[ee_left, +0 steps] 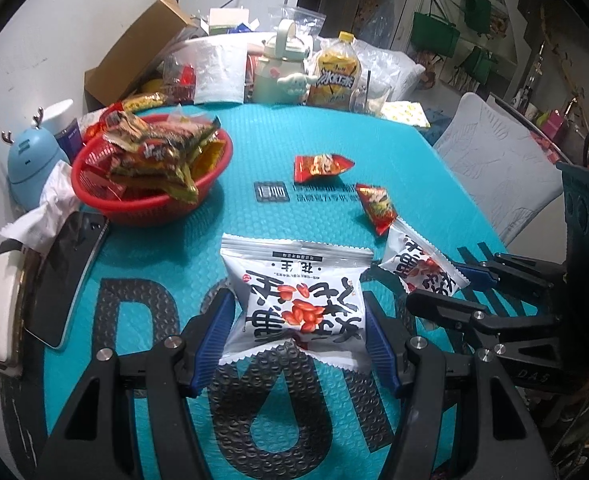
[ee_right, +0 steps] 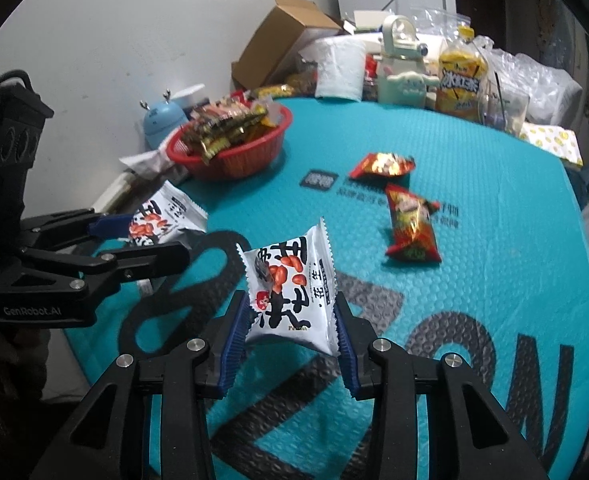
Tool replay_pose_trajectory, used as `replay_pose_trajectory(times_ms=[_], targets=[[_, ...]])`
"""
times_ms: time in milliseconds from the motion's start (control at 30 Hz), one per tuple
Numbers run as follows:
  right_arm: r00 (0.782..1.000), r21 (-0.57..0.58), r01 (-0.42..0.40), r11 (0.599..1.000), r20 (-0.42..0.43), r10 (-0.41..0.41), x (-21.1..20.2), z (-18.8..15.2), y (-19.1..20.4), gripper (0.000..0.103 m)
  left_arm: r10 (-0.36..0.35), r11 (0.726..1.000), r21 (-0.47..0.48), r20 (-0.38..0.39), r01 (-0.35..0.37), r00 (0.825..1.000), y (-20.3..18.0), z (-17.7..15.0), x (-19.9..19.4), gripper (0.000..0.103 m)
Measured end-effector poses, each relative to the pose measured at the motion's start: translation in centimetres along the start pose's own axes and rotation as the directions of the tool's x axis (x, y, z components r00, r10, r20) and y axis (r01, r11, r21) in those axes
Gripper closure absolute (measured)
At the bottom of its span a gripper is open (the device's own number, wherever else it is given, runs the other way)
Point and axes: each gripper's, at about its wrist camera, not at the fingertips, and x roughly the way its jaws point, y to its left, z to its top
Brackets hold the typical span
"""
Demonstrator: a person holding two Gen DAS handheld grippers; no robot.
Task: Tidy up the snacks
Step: 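Lift both peanut packets and carry them toward the red basket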
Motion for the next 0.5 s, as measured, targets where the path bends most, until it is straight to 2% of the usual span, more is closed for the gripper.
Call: replay_pose_trajectory(times_ms=[133, 500], targets=[[1.000, -0.017, -0.011, 1.000, 0.023, 0.012, -0.5, 1.0, 0.5, 0.063, -0.008, 1.000, -0.020, 0.019, 0.008, 1.000, 0.7, 0.5, -0.9, 0.041], [0.997, -0.084, -0.041, 0.996, 0.060, 0.046, -0.2, 4.2, 2.4, 0.063, 0.063, 0.997, -0.050, 0.090, -0.058, 0.994, 3.0, 2.1, -3.3, 0.041]])
